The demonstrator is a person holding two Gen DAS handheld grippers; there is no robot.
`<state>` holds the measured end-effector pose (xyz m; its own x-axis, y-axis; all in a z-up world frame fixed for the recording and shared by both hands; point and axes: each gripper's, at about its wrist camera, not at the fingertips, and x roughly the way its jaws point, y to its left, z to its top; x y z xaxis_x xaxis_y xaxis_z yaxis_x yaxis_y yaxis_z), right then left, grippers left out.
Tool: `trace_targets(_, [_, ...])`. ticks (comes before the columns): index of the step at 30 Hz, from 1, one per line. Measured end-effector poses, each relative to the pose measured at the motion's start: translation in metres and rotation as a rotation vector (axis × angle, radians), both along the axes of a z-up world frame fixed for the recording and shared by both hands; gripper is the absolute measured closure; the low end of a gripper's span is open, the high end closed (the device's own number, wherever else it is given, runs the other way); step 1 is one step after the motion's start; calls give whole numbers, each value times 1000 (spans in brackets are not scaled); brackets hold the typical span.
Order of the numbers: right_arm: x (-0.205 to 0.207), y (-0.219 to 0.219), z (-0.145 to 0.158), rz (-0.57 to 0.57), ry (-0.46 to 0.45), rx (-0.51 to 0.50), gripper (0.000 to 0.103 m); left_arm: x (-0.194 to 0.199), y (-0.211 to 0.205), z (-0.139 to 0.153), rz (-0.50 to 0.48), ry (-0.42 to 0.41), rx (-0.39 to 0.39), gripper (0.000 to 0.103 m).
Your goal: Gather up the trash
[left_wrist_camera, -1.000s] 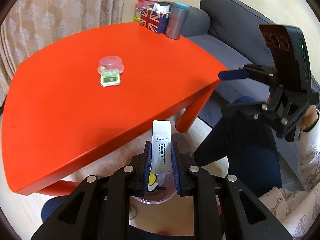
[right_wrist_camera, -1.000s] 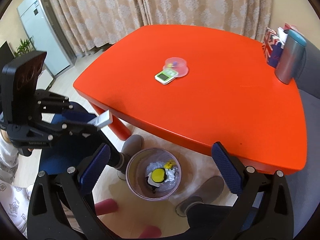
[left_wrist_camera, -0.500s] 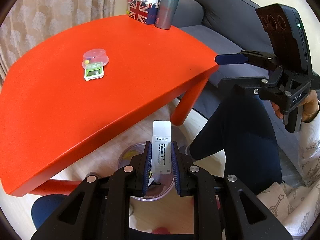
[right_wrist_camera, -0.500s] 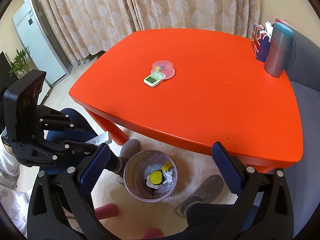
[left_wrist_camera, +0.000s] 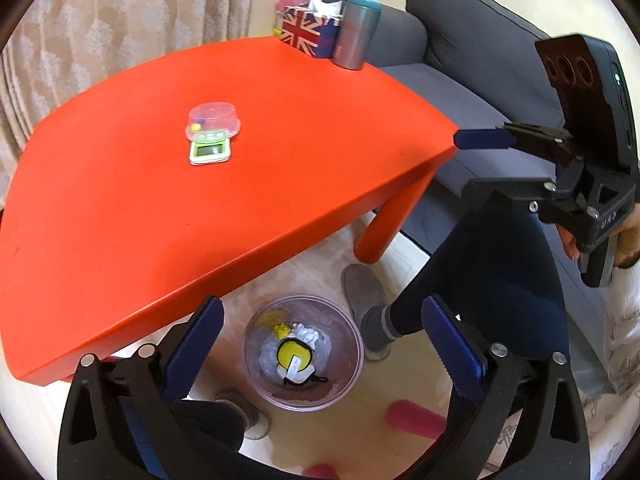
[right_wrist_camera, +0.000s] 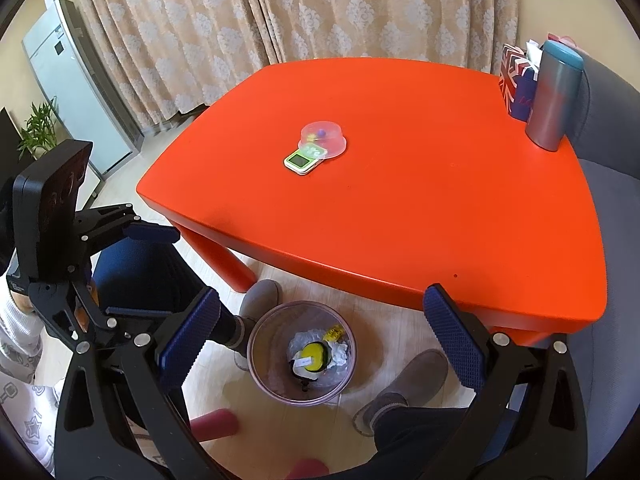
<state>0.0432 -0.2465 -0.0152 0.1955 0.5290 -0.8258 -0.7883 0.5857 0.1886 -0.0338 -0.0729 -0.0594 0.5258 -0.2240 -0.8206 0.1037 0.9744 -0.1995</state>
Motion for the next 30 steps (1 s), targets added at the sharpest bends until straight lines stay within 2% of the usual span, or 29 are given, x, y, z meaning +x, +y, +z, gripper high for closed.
trace_targets(13, [9, 6, 5, -11, -14, 1, 3, 5, 20, 12, 77, -26, 3, 8])
trace_targets(30, [49, 31, 23, -44, -54, -13, 3, 56, 45, 27, 130, -48, 50, 8])
